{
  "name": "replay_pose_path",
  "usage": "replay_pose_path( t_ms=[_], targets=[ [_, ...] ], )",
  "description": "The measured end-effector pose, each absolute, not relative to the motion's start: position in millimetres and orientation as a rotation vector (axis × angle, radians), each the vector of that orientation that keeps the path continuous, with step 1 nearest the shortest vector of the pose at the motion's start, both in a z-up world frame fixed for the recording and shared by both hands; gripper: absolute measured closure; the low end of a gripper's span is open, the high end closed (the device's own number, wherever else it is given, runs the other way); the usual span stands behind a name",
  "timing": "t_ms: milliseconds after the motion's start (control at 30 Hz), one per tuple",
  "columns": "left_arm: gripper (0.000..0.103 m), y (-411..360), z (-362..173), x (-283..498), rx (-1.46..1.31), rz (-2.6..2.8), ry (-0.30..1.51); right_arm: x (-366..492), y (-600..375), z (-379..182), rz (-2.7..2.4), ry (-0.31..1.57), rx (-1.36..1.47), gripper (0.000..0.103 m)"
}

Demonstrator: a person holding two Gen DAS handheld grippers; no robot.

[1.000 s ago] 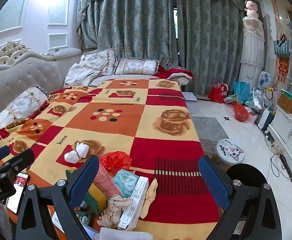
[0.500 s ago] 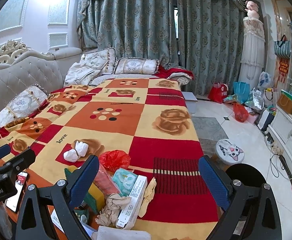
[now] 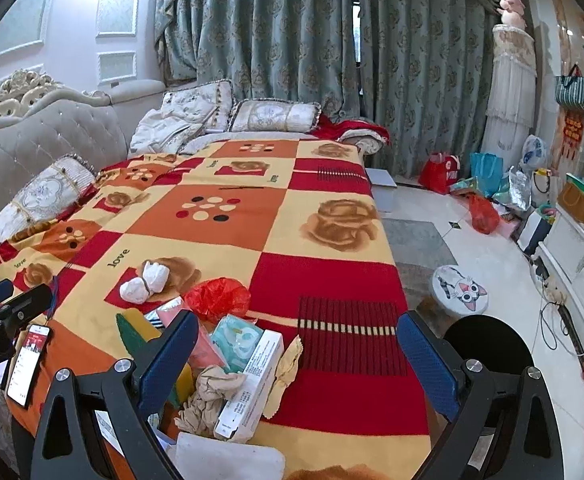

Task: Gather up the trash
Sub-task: 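Grasp the white foam block with the right gripper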

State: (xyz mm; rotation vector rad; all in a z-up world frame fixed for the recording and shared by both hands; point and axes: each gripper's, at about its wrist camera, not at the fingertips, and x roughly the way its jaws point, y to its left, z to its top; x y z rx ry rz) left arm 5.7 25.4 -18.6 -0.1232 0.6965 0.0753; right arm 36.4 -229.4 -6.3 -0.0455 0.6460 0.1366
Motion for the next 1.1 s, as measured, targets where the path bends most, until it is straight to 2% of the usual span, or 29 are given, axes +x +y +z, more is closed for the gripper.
replay_pose_path(
  t_ms=[433, 733, 1100],
  targets=[
    [0.001, 24, -49, 11, -0.099, 0.012, 0.792, 18, -228, -61, 0.322, 0.848, -0.171, 0.004],
    [0.001, 20, -67, 21, -0.105, 0.004, 0.840, 14, -224, -98, 0.415, 1.004, -0.012, 0.004],
    [0.001, 8, -68, 29, -0.101, -0.013, 0.849, 18, -208, -110, 0.467, 1.059, 0.050, 0.004]
  ],
)
